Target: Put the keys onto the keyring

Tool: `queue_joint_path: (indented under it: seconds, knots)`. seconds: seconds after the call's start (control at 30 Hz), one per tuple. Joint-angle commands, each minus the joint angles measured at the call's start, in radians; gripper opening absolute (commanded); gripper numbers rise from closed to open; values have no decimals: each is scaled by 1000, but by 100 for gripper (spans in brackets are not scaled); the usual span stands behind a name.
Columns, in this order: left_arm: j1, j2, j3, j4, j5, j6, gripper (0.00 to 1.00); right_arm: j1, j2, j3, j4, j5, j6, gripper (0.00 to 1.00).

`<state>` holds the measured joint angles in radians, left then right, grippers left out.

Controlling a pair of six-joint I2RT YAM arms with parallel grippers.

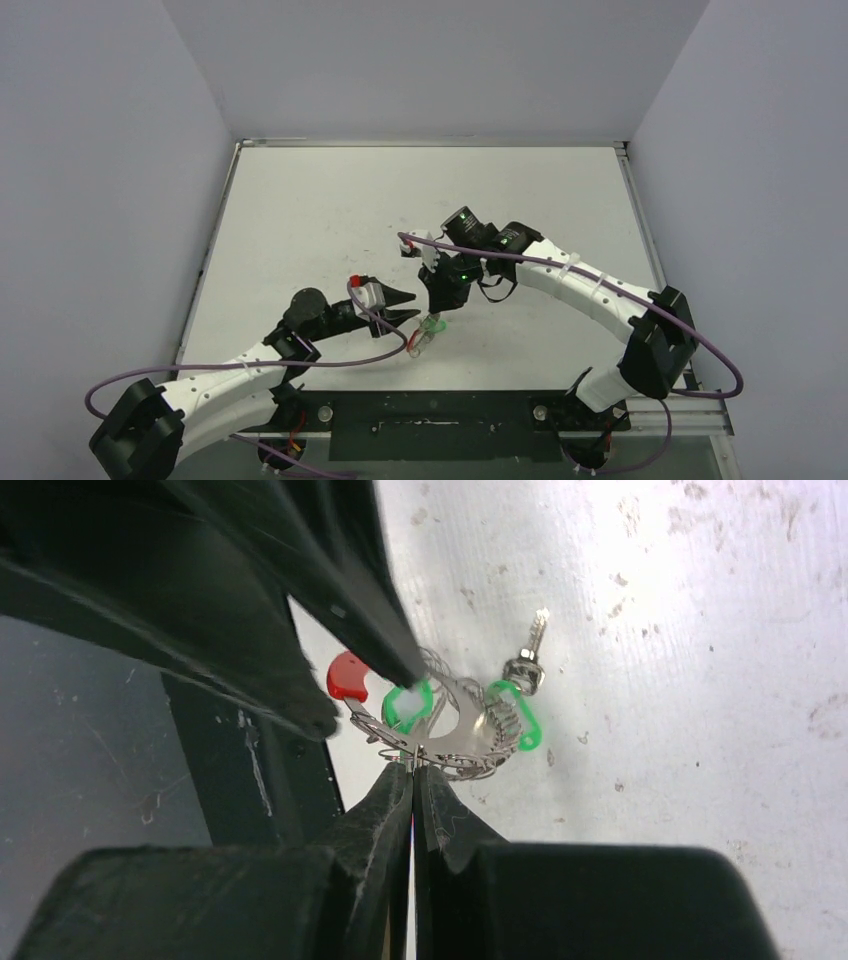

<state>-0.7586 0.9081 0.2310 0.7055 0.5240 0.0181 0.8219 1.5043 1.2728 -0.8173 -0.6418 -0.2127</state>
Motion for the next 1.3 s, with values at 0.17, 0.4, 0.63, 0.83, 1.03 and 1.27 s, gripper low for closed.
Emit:
queue_joint_path:
  seconds: [0.17,0.4,0.63,0.83,1.03,1.27]
  knots:
    - [-6,-141,0,-140,-145,33,32,-55,20,-116,169,111,128,0]
    - [-7,-175,-18,-172,-187,21,33,-58,72,-147,173,143,159,0]
    - [-7,-139,-14,-212,-275,-102,37,-63,78,-203,199,218,207,24]
    - [-9,-151,-20,-339,-330,-293,37,-117,13,-282,294,223,275,55]
    - [-47,-161,-71,-410,-367,-409,36,-163,44,-354,353,189,334,54]
    - [-80,-28,-79,-402,-398,-430,31,-162,95,-439,454,93,406,35]
